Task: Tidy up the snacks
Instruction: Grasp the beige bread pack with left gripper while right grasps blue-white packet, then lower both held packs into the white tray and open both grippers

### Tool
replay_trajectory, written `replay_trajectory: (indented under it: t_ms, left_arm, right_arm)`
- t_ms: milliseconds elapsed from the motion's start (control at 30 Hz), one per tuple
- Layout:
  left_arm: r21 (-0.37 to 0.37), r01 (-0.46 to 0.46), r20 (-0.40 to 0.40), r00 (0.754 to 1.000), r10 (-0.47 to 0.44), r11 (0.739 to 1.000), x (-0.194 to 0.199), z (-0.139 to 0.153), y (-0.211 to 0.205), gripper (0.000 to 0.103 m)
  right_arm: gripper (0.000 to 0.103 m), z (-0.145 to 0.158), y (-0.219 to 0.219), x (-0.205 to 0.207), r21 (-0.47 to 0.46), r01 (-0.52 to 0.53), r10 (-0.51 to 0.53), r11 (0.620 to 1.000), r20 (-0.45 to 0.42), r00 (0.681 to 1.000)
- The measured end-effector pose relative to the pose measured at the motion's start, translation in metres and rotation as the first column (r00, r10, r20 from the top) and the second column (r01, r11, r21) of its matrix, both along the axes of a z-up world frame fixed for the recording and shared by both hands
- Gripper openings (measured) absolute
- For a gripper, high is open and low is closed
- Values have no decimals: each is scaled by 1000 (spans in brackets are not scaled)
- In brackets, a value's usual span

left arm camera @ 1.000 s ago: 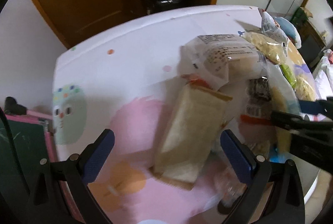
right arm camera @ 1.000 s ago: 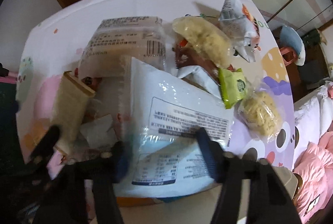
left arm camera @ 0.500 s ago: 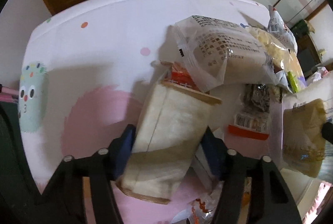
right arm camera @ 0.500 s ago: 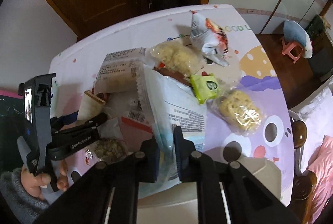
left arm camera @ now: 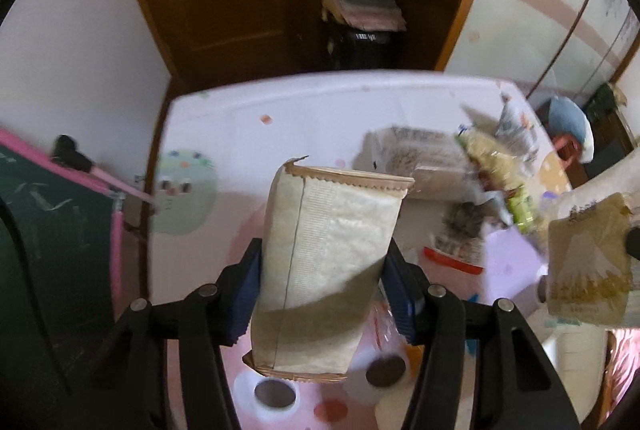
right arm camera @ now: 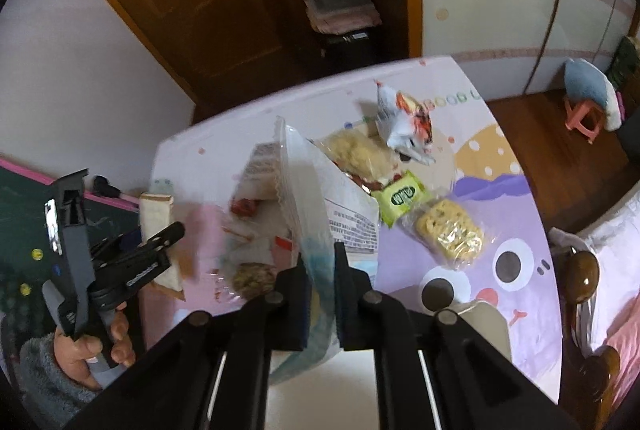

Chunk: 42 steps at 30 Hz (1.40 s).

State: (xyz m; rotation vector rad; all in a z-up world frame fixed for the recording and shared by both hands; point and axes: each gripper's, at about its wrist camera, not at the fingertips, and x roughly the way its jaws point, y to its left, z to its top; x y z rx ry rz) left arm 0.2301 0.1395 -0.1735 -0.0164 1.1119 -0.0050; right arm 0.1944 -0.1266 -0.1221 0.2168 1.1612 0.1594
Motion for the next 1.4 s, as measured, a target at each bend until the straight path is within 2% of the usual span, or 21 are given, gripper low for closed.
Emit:
replay_trajectory:
  t_ms: [200,300,400,467,567,733,867,1100,1133,1200,1267,1400]
  left_arm:
    - [-17,-17,102,995,18,1000,-64,86,-20,55]
    - [-53,-10,141,990,18,999,-102,125,-37,55]
    - [-89,-1,150,989,14,996,-141,146,-62,55]
    - [-110,4,142,990,12,994,-160,149,-77,55]
    - [-119,3,121,993,11,993,-194,146,-100,55]
    - [-106,14,57,998,-8,994,-229,120,-134,55]
    - [-82,10,17,1000,-8,997,-240,99,-148,55]
    - [-28,10,-35,999,-11,1000,-244,70,-158,57]
    - [-20,14,-36,999,-14,1000,-242,67,-158,60]
    - [9,19,-42,999,-18,1000,-243,63,-160,90]
    - [17,11,-27,1000,-10,1000,-247,64,-160,94]
    - [-14,-15,-39,999,14,1000,-249,68,-155,94]
  right_arm:
    - [8,54,-25,-30,83,-58,50,995,97,994]
    - [8,86,-38,-56,112,-117,98,987,157,983]
    - [8,111,-51,-83,121,-167,142,978,198,970]
    - [8,121,-59,-102,120,-199,170,973,214,962]
    - [9,122,-75,-134,119,-239,211,964,211,955]
    - [9,94,-85,-170,87,-268,255,960,134,958]
    - [9,61,-90,-188,69,-268,266,961,44,963]
    - [11,37,-91,-199,8,-261,261,965,4,965]
    - [13,36,-89,-198,-2,-262,262,965,3,965]
    - [16,36,-87,-197,-25,-252,252,967,3,968]
    - [22,39,-85,-199,-46,-248,249,968,22,968]
    - [47,52,-83,-211,-81,-236,243,968,94,965]
